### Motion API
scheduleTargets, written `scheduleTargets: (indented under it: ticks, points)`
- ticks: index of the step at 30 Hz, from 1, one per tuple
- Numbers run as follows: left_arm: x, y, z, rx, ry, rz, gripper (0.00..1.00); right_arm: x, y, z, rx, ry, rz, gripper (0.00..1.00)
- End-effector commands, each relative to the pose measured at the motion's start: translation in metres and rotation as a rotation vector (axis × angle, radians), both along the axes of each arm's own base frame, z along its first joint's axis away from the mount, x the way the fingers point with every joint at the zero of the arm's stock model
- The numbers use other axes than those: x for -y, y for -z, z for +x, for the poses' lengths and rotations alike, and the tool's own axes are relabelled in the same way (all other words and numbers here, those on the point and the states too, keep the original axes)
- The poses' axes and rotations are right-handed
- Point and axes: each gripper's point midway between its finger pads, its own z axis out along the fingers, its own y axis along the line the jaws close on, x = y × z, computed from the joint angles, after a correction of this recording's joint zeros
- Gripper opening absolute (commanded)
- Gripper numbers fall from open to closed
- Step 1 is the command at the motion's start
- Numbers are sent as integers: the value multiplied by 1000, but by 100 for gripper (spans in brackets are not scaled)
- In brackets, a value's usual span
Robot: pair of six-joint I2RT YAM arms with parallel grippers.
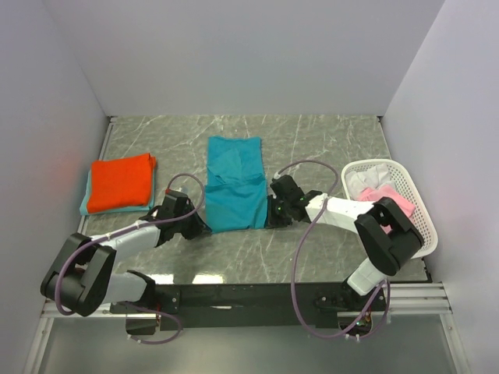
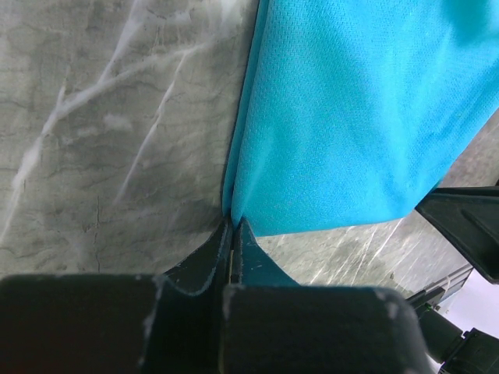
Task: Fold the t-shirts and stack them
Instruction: Fold the tshirt
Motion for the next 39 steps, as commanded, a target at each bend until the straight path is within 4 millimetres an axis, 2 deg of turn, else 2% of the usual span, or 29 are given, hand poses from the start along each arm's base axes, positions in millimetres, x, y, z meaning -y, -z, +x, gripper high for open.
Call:
scheduleTargets:
  ticks: [1,2,6,7,13,20,24,26,29,30,31,32,35,39]
  points:
    - [-5,5,-5,-8,-1,28,1,-5,2,4,4,-5,23,21]
    - [-5,5,-5,-8,-2,30,1,-5,1,5,6,-5,24,14]
    - [-6,3,-5,-2,-5,29,1,-3,0,4,11,-4,18,6]
    - [-6,3,-6,-4,-6,28,1,-3,-3,4,18,-3,21,0]
    - [-7,-4,-9,15,-11,14,1,0,-7,-2,30,-11,37,0]
    - [-10,-3,-19,11,-33,1,1,-2,-11,-21,31,-45,53,0]
    - [-9,-5,-30,0,-31,-12,1,-8,-17,-45,37,-92,33,0]
    - [-7,-9,-35,7,-20,-14,1,-2,-19,-59,46,-98,-3,0]
    - [-13,-26,-37,37,-33,12,1,8,-34,-65,84,-82,-35,0]
    - [-13,-39,-36,76,-39,-2,1,10,-40,-67,94,-88,-34,0]
    - [-16,-41,-40,72,-41,6,1,10,-52,-72,106,-102,-18,0]
    - [-13,-58,-38,121,-38,-29,1,9,-58,-77,111,-118,-4,0]
    - [-7,-84,-44,203,3,-97,1,6,-74,-94,108,-170,53,0]
    - [-10,-107,-49,269,-18,-136,1,4,-92,-113,102,-240,121,0]
